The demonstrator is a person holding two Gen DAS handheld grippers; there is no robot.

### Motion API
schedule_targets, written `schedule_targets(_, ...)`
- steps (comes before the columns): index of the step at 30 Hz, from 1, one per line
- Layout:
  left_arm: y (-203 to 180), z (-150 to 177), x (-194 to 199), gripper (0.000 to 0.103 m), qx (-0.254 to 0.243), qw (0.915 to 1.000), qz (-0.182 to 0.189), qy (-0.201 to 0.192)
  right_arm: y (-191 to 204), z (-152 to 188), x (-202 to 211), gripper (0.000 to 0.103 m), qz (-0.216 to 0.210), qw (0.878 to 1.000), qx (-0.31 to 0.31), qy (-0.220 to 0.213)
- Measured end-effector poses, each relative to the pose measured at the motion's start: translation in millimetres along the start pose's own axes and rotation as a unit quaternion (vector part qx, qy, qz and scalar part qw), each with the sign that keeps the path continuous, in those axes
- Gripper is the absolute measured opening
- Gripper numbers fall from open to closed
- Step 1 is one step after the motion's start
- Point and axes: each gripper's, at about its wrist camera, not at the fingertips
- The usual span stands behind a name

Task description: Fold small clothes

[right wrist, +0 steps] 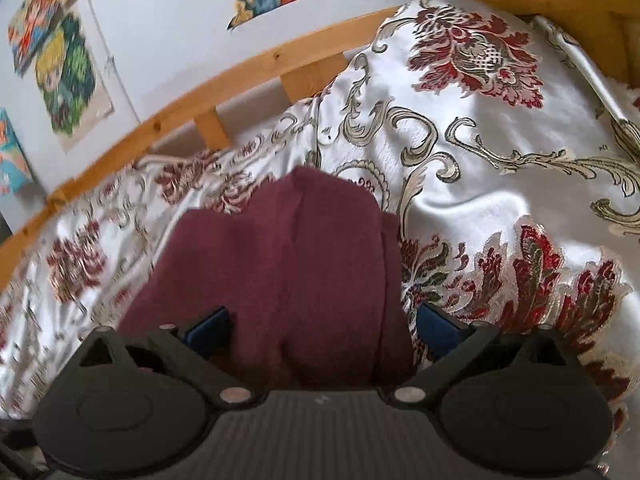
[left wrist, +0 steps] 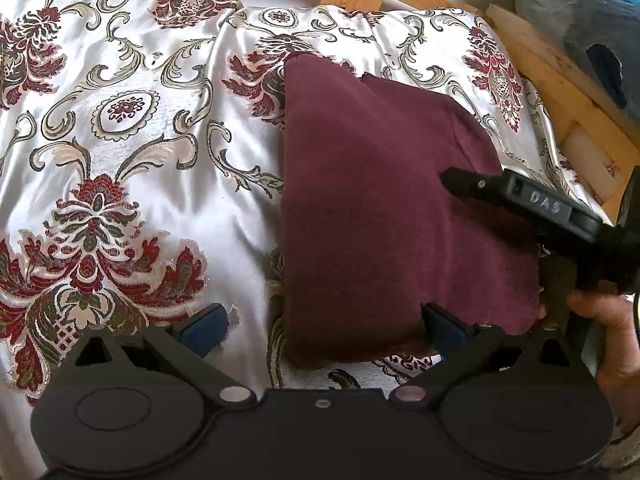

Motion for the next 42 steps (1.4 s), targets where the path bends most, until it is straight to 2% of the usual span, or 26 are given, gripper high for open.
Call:
schedule_targets(23,-1,0,0,0.102,0.0,1.0,-0.002,-0.001,7,16,12,0.101,0.005,1.0,0.01,0.003)
schedule_targets(25,-1,0,0,0.102,0.0,1.0,-0.002,-0.001,2,8,3,0.101,0.005,1.0,0.008,0.004)
schedule_targets(39,-1,-1,0,0.102,0.0,1.0,-0.001,0.0,2,8,3,0.102,0.006,1.0,0.009,0.004)
schedule_targets(42,4,-3,3,0.102,0.009,0.9999,0.011,0.001,2,8,3,0.102,0.007,1.0,0.01,0.005)
Point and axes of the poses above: each gripper's, at about its wrist camera, not at the fingertips, and x roughly against the way its jaws point, y to its left, z to its underside, and after that the axes turned 7 degrees about -z, right-handed
